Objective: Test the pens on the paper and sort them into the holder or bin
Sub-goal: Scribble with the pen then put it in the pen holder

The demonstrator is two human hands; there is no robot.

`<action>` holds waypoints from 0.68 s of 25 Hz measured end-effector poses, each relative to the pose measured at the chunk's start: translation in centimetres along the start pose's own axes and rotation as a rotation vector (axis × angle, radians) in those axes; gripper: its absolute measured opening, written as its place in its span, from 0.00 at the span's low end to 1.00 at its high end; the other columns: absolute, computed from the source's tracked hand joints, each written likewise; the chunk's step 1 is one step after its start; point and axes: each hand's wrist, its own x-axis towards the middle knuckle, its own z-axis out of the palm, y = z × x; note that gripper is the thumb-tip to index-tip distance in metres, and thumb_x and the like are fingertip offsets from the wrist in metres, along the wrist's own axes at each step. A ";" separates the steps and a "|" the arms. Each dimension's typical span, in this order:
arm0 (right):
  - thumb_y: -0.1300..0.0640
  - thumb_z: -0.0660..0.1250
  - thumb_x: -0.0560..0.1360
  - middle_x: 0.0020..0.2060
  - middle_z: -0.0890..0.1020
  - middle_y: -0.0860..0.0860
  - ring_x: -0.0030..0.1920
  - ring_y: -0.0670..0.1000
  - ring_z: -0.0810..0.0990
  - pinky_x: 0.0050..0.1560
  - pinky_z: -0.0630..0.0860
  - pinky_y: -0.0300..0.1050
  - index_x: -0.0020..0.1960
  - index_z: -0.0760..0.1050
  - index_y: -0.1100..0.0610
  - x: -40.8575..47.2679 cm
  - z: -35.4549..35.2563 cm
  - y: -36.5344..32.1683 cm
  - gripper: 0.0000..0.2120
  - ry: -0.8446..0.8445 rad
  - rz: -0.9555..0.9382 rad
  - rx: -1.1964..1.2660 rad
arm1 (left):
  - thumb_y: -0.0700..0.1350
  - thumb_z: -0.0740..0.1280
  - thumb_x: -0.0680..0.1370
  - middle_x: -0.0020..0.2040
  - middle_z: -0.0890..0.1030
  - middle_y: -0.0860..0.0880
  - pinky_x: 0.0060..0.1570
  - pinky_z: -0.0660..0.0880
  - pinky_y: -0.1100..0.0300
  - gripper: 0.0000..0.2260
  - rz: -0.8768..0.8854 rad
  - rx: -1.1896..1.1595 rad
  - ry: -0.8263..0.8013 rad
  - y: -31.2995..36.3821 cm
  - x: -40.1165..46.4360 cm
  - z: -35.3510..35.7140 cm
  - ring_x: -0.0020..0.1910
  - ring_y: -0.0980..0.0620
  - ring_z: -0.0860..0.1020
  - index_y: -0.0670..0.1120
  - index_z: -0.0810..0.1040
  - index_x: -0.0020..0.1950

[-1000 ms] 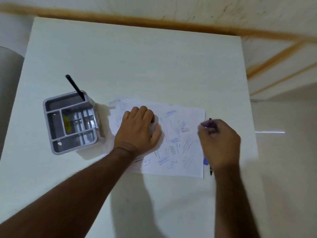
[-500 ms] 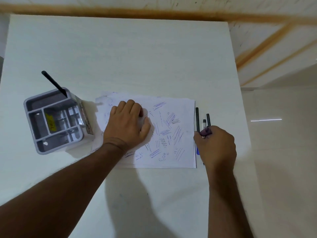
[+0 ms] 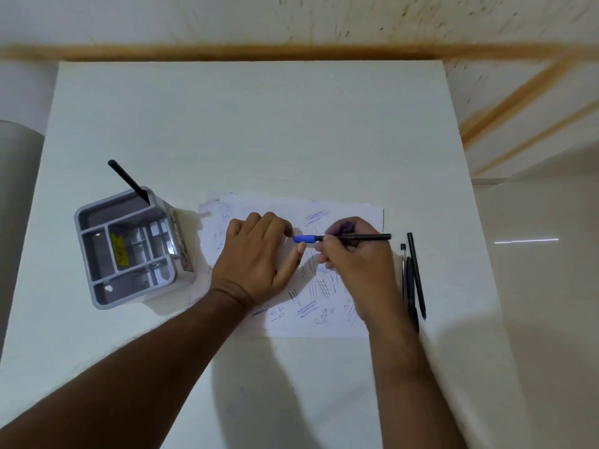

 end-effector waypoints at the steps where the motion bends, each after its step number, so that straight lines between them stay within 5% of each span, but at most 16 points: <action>1: 0.64 0.72 0.77 0.40 0.88 0.58 0.37 0.52 0.85 0.41 0.80 0.48 0.47 0.78 0.57 0.2 1.0 0.2 0.04 -0.013 -0.013 0.010 | 0.57 0.56 0.84 0.46 0.75 0.55 0.47 0.67 0.50 0.15 0.024 0.008 -0.004 0.0 0.0 -0.1 0.43 0.49 0.71 0.49 0.76 0.51; 10: 0.63 0.71 0.82 0.28 0.84 0.44 0.28 0.40 0.81 0.37 0.73 0.32 0.49 0.80 0.62 1.4 2.8 -0.1 0.04 -0.093 -0.102 0.010 | 0.48 0.52 0.84 0.40 0.74 0.51 0.44 0.67 0.49 0.14 0.053 0.089 -0.026 -0.3 0.1 0.6 0.40 0.45 0.69 0.48 0.74 0.46; 14: 0.57 0.69 0.82 0.29 0.81 0.45 0.29 0.44 0.76 0.34 0.70 0.43 0.41 0.81 0.47 0.7 1.6 1.6 0.12 0.344 -0.203 0.224 | 0.47 0.55 0.86 0.41 0.75 0.54 0.47 0.66 0.50 0.12 -0.013 0.080 -0.029 -0.2 0.1 1.0 0.41 0.48 0.69 0.49 0.74 0.46; 17: 0.60 0.68 0.83 0.31 0.81 0.47 0.29 0.49 0.75 0.32 0.69 0.43 0.46 0.76 0.51 2.0 -2.9 -0.4 0.09 0.447 -0.300 0.454 | 0.48 0.62 0.84 0.40 0.74 0.55 0.47 0.65 0.52 0.08 -0.056 0.119 -0.004 -0.5 0.0 1.4 0.41 0.49 0.67 0.51 0.73 0.45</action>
